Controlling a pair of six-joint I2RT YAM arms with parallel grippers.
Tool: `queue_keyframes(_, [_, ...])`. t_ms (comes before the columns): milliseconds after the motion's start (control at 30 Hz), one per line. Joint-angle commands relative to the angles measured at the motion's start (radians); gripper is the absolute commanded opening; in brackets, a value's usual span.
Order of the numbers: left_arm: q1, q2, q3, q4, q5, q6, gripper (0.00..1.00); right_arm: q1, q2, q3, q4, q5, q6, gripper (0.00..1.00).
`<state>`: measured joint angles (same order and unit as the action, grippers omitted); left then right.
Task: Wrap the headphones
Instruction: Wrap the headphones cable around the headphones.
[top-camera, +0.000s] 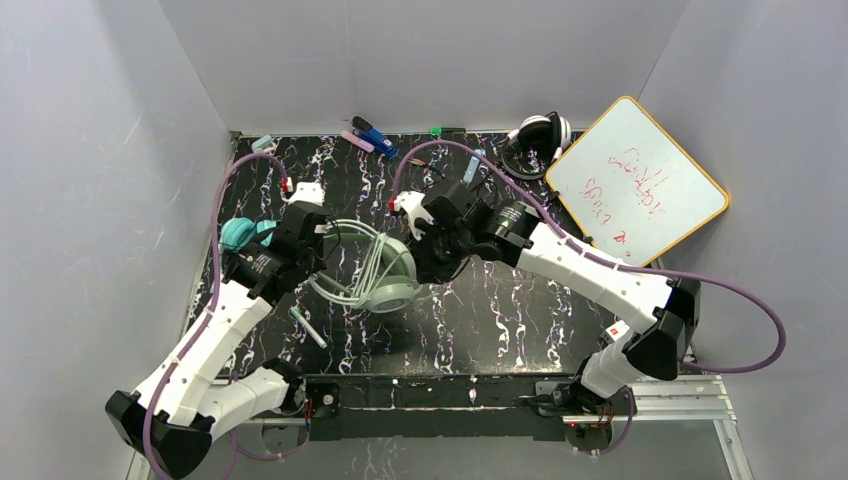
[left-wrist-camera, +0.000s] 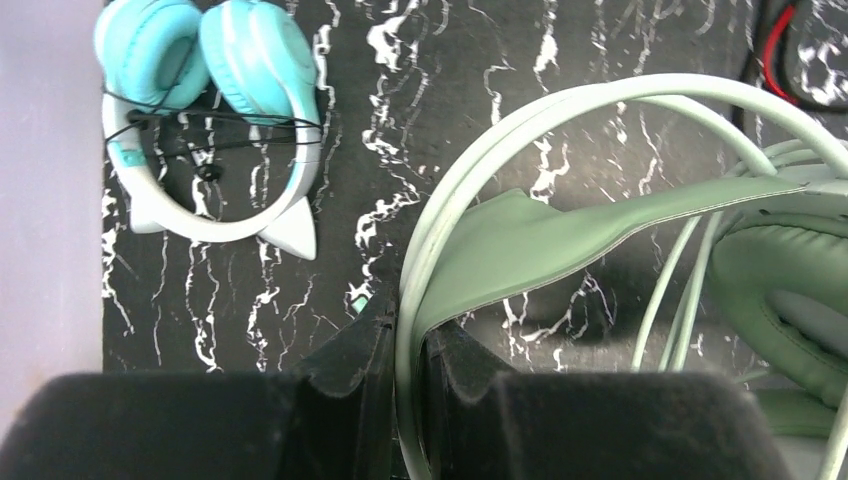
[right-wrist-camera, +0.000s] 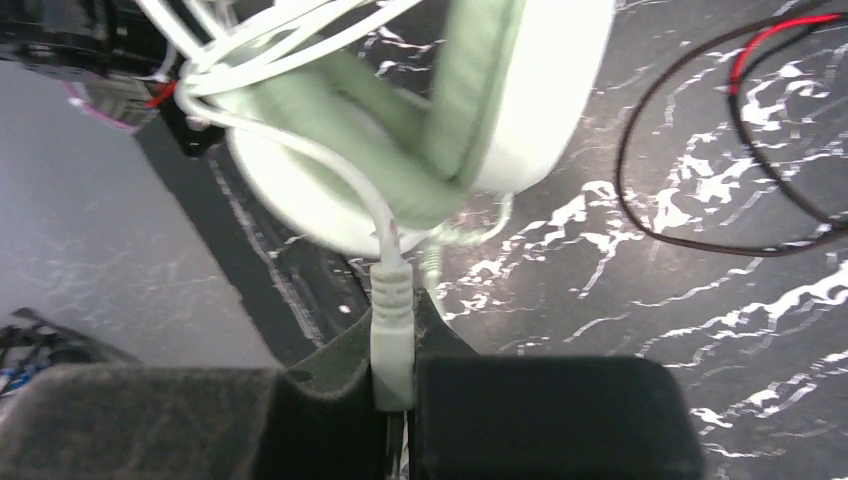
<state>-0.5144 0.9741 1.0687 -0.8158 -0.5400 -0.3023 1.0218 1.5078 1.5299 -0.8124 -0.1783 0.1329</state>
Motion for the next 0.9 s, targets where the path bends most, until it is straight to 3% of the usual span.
queue_keyframes(0, [-0.001, -0.02, -0.006, 0.017, 0.125, 0.047, 0.0, -0.028, 0.014, 0.044, -0.017, 0.106, -0.039, 0.17])
queue_keyframes(333, [-0.002, -0.005, -0.017, 0.005, 0.315, 0.033, 0.0, -0.1, 0.051, 0.05, 0.022, 0.14, -0.067, 0.17])
queue_keyframes(533, [-0.001, 0.017, 0.016, -0.007, 0.505, 0.023, 0.0, -0.141, 0.004, -0.038, 0.11, 0.116, -0.073, 0.09])
queue_keyframes(633, [-0.001, 0.033, 0.028, -0.009, 0.628, 0.018, 0.0, -0.166, -0.039, -0.097, 0.168, 0.12, -0.07, 0.19])
queue_keyframes(733, [-0.002, 0.05, 0.04, -0.016, 0.64, -0.021, 0.0, -0.199, -0.075, -0.157, 0.193, 0.116, -0.06, 0.26])
queue_keyframes(867, [-0.001, 0.081, 0.07, -0.024, 0.727, -0.048, 0.0, -0.235, -0.138, -0.273, 0.24, 0.105, -0.029, 0.27])
